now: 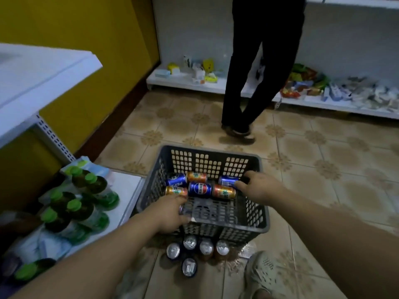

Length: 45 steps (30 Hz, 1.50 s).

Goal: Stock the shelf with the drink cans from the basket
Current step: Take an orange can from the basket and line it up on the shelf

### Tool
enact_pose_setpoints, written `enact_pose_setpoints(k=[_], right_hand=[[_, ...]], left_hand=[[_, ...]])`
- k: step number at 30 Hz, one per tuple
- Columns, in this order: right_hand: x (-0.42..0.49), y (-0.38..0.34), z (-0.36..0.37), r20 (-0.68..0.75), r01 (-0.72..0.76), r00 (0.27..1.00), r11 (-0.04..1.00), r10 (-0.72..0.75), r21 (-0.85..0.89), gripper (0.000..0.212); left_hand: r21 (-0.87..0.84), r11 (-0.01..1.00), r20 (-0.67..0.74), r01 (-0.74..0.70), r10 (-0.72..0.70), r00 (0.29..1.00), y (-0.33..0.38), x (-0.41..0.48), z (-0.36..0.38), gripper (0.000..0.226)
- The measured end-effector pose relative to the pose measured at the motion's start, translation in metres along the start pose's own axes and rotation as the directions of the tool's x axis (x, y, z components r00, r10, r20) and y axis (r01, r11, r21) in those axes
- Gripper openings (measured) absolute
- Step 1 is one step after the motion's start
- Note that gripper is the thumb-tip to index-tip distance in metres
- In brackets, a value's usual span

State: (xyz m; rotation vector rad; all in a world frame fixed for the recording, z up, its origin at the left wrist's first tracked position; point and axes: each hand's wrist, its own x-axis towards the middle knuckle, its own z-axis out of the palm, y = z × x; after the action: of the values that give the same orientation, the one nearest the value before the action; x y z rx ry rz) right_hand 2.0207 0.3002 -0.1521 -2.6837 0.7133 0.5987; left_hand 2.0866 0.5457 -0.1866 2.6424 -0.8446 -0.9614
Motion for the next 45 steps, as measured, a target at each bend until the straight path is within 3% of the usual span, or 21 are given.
enact_pose_setpoints(k=[7,10,15,19,23,27,29,31,34,39,41,45], right_hand=[[0.140,0.000,0.070,0.122,0.009,0.992,1.000,-0.012,0.026,0.066],[0.193,0.004,0.110,0.164,0.006,0.986,0.999,-0.012,0.037,0.060],[0.259,0.028,0.181,0.226,-0.045,0.973,0.999,0.039,0.020,0.069],[0.299,0.051,0.225,0.206,-0.047,0.977,0.997,0.058,-0.059,0.088],[0.328,0.062,0.255,0.151,-0.073,0.985,0.992,0.089,-0.107,0.105],[0.321,0.061,0.275,0.033,-0.057,0.997,0.962,0.068,-0.267,0.079],[0.311,0.060,0.277,0.107,-0.067,0.991,0.985,0.084,-0.157,0.066],[0.297,0.058,0.267,0.214,-0.097,0.972,0.995,0.096,-0.003,0.068],[0.266,0.044,0.237,0.278,-0.154,0.958,0.935,0.063,0.318,0.067],[0.184,-0.005,0.144,0.161,-0.020,0.980,0.740,-0.120,0.672,0.073],[0.150,-0.031,0.100,0.110,0.077,0.969,0.691,-0.221,0.718,0.069],[0.082,-0.087,0.019,-0.070,0.281,0.934,0.603,-0.349,0.747,0.073]], left_hand=[[-0.150,0.981,0.021,0.124,-0.122,0.992,-0.061,0.131,0.028,0.057],[-0.164,0.978,0.055,0.130,-0.123,0.991,-0.085,0.184,0.054,0.057],[-0.198,0.970,0.142,0.140,-0.113,0.983,-0.107,0.261,0.106,0.065],[-0.193,0.976,0.213,0.098,-0.056,0.976,-0.103,0.299,0.142,0.060],[-0.186,0.972,0.311,0.144,-0.081,0.947,-0.103,0.319,0.167,0.069],[-0.184,0.970,0.333,0.161,-0.093,0.939,-0.102,0.318,0.172,0.070],[-0.241,0.952,0.328,0.188,-0.103,0.939,-0.102,0.312,0.168,0.072],[-0.293,0.937,0.291,0.193,-0.105,0.951,-0.098,0.304,0.159,0.072],[-0.355,0.919,0.184,0.170,-0.110,0.977,-0.084,0.283,0.136,0.075],[-0.353,0.935,-0.015,0.046,-0.054,0.998,-0.054,0.208,0.072,0.094],[-0.347,0.938,-0.044,0.007,-0.024,0.999,-0.046,0.168,0.043,0.101],[-0.531,0.846,-0.222,-0.040,-0.093,0.971,-0.030,0.079,-0.014,0.101]])
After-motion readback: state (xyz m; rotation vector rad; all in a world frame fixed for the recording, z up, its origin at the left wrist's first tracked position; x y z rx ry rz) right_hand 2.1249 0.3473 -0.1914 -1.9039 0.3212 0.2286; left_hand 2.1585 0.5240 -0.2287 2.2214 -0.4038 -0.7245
